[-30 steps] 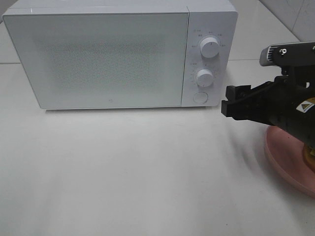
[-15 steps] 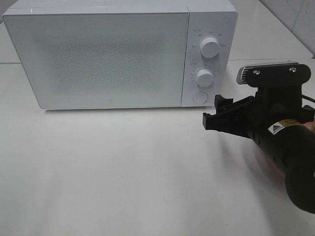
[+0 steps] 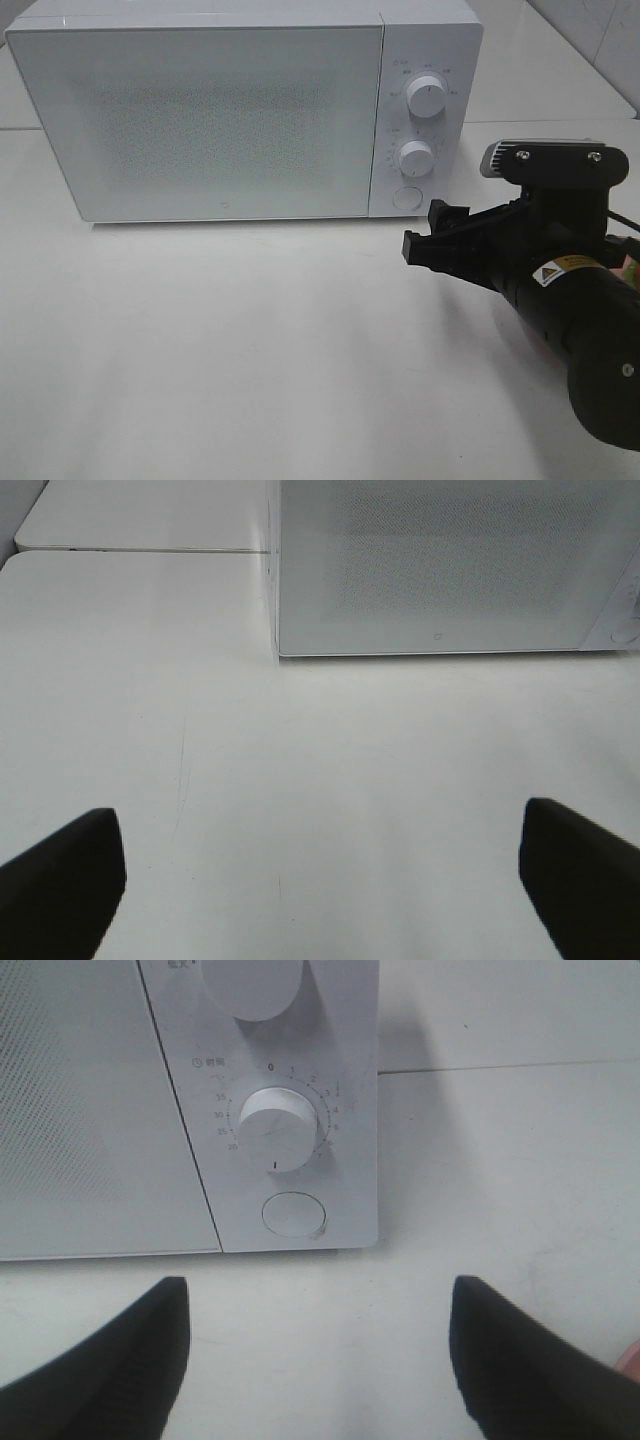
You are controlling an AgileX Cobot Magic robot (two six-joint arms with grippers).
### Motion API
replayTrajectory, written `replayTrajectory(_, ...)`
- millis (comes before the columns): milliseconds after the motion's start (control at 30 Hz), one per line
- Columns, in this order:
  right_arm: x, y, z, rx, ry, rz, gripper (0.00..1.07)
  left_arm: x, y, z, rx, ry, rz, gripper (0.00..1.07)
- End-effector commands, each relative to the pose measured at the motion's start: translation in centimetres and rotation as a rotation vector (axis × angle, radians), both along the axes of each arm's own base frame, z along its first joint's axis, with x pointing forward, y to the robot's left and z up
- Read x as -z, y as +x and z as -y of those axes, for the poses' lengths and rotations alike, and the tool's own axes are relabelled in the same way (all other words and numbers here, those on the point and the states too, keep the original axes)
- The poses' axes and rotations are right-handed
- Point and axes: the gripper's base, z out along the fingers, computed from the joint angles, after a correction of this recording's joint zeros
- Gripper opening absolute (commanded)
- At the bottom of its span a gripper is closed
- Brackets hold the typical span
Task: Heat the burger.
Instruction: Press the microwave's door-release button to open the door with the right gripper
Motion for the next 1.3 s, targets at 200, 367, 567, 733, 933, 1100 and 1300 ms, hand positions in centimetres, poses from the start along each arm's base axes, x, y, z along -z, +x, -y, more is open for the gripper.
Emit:
replayTrajectory(200, 0.4, -0.2, -0.2, 0.128, 0.389, -0.066, 0.60, 0.0, -0.3, 0.0, -0.009, -0.004, 0.017, 1.00)
replayTrajectory(367, 0.4, -0.3, -0.2, 0.233, 0.659, -0.083, 0.50, 0.0, -0.3, 0.0, -0.009, -0.004, 0.017, 1.00)
replayTrajectory(567, 0.4, -0.3, -0.2, 0.367, 1.002, -0.103, 0.34, 0.0, -0.3, 0.0, -0.009, -0.004, 0.017, 1.00)
replayTrajectory(733, 0.7, -0.4, -0.3, 0.432, 1.128, -0.149, 0.17, 0.0, -0.3, 0.0, -0.009, -0.004, 0.017, 1.00)
replayTrajectory(933, 0.8, -0.4, -0.1, 0.470, 1.160, -0.147, 0.00, 0.0, -0.3, 0.0, -0.009, -0.004, 0.017, 1.00)
replayTrajectory(1100, 1.3, -0.2, 0.2, 0.509, 1.155, -0.122, 0.00, 0.0, -0.3, 0.0, -0.009, -0.004, 0.017, 1.00)
replayTrajectory(1300, 2.3, 1.0, -1.1, 0.537, 1.192, -0.134, 0.00, 0.0, -0.3, 0.0, -0.009, -0.004, 0.017, 1.00)
